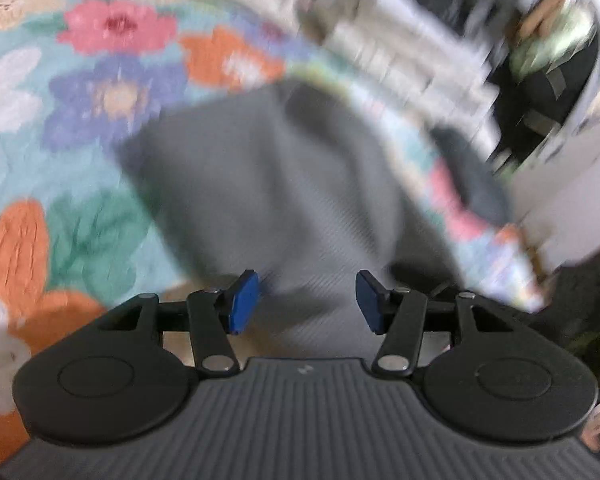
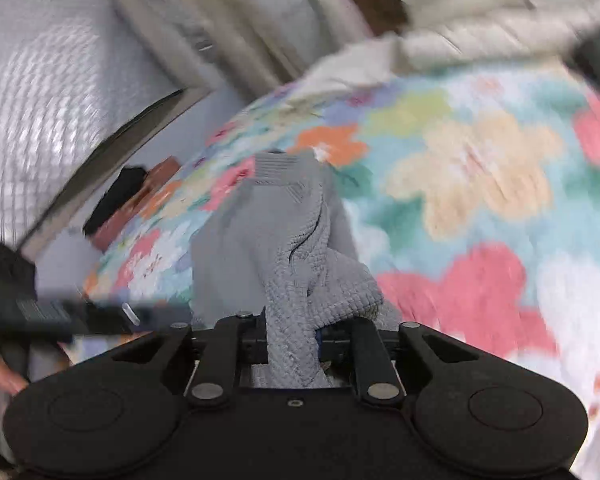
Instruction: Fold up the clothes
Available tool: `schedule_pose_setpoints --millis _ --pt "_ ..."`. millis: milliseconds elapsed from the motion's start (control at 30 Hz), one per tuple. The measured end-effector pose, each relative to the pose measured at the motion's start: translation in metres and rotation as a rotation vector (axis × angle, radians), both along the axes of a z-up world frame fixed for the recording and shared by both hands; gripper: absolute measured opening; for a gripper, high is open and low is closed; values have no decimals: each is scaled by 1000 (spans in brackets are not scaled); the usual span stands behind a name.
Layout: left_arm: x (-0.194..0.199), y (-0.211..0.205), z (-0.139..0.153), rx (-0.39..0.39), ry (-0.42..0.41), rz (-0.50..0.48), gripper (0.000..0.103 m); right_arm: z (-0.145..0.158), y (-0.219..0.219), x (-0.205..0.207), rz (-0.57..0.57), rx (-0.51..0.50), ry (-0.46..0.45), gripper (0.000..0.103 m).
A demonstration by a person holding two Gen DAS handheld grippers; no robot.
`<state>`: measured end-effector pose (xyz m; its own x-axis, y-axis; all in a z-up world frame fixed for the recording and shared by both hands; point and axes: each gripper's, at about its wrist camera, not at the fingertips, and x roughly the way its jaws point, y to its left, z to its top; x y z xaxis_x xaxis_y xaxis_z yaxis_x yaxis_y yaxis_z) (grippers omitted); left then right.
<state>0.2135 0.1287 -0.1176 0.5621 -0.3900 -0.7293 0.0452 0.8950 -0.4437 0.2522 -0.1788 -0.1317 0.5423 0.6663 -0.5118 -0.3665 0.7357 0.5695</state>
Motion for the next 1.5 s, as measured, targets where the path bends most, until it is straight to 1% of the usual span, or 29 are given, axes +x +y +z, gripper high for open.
schedule_pose_setpoints --millis 33,67,100,167,233,300,333,367,400,467,533,567,633,700,767,833,867,900,967,1000,1067,1133,1167,1233,1267,1333,1400,1467,1500 --pt "1 -5 -3 54 7 -8 56 -1 1 -1 -7 3 10 20" --pt "1 -8 -3 82 3 -12 56 -2 2 -2 -14 4 20 20" --pt "0 -8 -1 77 -6 -12 56 -1 6 -7 -20 -22 20 20" --pt "-3 -6 3 47 -28 -8 54 9 10 -24 -45 -34 -12 18" --pt "-8 -4 10 7 -69 -20 54 21 15 -32 -30 -33 -56 17" --pt "-12 -4 19 -34 -122 -39 54 26 17 -34 -13 -85 -94 17" --pt "-12 -6 21 -46 -137 -60 56 25 18 -30 -17 -125 -93 18" --pt "-11 -9 23 -55 -147 -85 56 23 17 -28 -39 -167 -87 25" --pt "-10 -15 23 -51 -145 -106 56 21 16 -26 -61 -209 -82 40" --pt "-5 -24 20 -4 -124 -132 55 21 19 -26 -97 -319 -94 51" --pt "2 -24 24 47 -150 -144 54 28 25 -34 -96 -393 -137 52" --pt "8 -17 30 59 -178 -126 55 34 28 -36 -100 -422 -149 52" --pt "21 1 41 45 -218 -96 56 46 30 -40 -121 -462 -161 52" --pt "37 21 44 24 -216 -77 54 60 30 -41 -126 -454 -183 52" --pt "51 36 39 46 -199 -51 54 76 34 -41 -99 -489 -196 54" --pt "59 48 28 51 -186 -30 53 90 35 -39 -103 -515 -241 56" --pt "60 52 21 34 -176 -21 53 95 35 -34 -94 -519 -233 57" --pt "61 57 14 12 -166 -13 53 98 34 -24 -81 -516 -204 60" --pt "65 59 2 -27 -149 -5 53 98 35 -4 -36 -481 -160 60" --pt "66 58 -2 -29 -152 -7 53 96 37 4 -19 -458 -151 61" --pt "68 52 -5 2 -174 -13 54 84 45 30 15 -425 -101 61" --pt "68 46 -6 39 -196 -21 55 79 43 34 -4 -377 -108 61" --pt "68 43 -6 56 -206 -23 55 77 43 36 -13 -354 -111 60" --pt "67 39 -6 79 -220 -26 55 72 41 41 -32 -306 -118 23" --pt "66 38 -5 87 -227 -27 55 70 41 43 -41 -282 -122 12" --pt "64 35 -4 97 -239 -31 55 65 39 48 -60 -235 -129 9" --pt "66 34 -5 85 -237 -35 55 60 38 52 -77 -191 -134 9" --pt "69 31 -7 105 -205 -36 55 52 37 55 -80 -236 -107 9" --pt "71 29 -8 118 -187 -36 54 48 37 57 -81 -258 -93 12"
